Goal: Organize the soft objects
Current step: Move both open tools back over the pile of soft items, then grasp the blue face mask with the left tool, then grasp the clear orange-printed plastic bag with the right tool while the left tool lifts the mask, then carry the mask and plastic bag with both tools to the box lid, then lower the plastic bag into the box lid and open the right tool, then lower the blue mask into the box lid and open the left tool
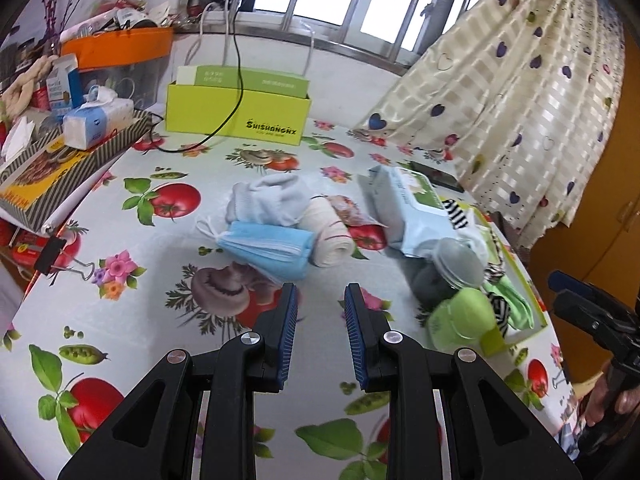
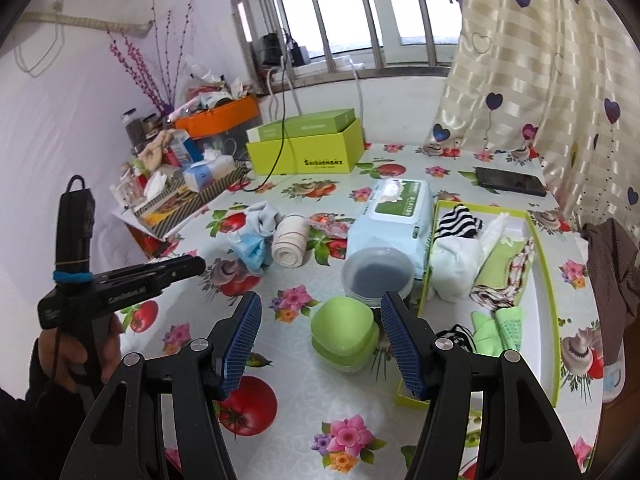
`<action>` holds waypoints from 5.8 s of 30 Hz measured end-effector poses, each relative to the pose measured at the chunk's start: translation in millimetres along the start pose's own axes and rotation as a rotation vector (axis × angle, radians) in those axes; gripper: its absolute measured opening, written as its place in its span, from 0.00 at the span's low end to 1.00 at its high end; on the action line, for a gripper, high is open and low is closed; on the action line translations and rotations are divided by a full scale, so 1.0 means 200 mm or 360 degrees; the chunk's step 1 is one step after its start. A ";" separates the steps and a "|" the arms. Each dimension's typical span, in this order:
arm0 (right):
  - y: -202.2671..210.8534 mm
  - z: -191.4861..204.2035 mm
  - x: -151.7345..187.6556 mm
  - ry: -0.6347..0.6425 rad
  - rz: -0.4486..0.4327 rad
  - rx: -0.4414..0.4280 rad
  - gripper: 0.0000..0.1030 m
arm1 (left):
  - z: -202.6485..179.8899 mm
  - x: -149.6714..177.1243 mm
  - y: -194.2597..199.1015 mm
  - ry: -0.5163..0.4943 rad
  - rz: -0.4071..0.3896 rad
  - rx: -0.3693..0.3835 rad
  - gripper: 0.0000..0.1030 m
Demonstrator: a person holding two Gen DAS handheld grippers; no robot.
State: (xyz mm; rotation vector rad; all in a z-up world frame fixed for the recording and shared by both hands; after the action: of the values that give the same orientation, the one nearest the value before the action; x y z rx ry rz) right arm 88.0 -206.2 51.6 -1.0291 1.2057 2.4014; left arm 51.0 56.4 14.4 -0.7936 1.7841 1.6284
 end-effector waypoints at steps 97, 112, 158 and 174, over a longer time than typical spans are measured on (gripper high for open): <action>0.03 -0.13 -0.32 0.0308 0.0007 0.0210 0.14 | -0.25 -0.24 0.20 -0.0196 -0.0269 -0.0041 0.15; 0.07 -0.55 -0.16 0.0084 0.0054 0.0408 0.14 | -0.49 -0.27 0.15 -0.0318 -0.0248 0.0108 0.15; 0.15 -0.81 0.06 -0.0225 0.0025 0.0391 0.46 | -1.25 -0.33 -0.54 -0.0716 0.0157 0.0388 0.18; 0.21 -0.76 0.05 -0.0223 -0.0022 0.0396 0.50 | -1.20 -0.34 -0.47 -0.0607 0.0148 0.0566 0.39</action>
State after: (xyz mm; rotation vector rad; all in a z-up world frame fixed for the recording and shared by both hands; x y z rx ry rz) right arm 132.4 -352.1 7.5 -0.7781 1.3963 2.2011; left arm 159.9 -187.2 24.3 -0.2236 1.7737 1.3501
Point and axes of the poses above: each gripper's, at about its wrist camera, not at the fingertips, and y roughly against the way its jaws point, z to its left, x to its underside, the point moved 1 cm from there along -y, roughly the way its jaws point, and after that the axes turned 15 degrees about -y, right-handed, at the moved point
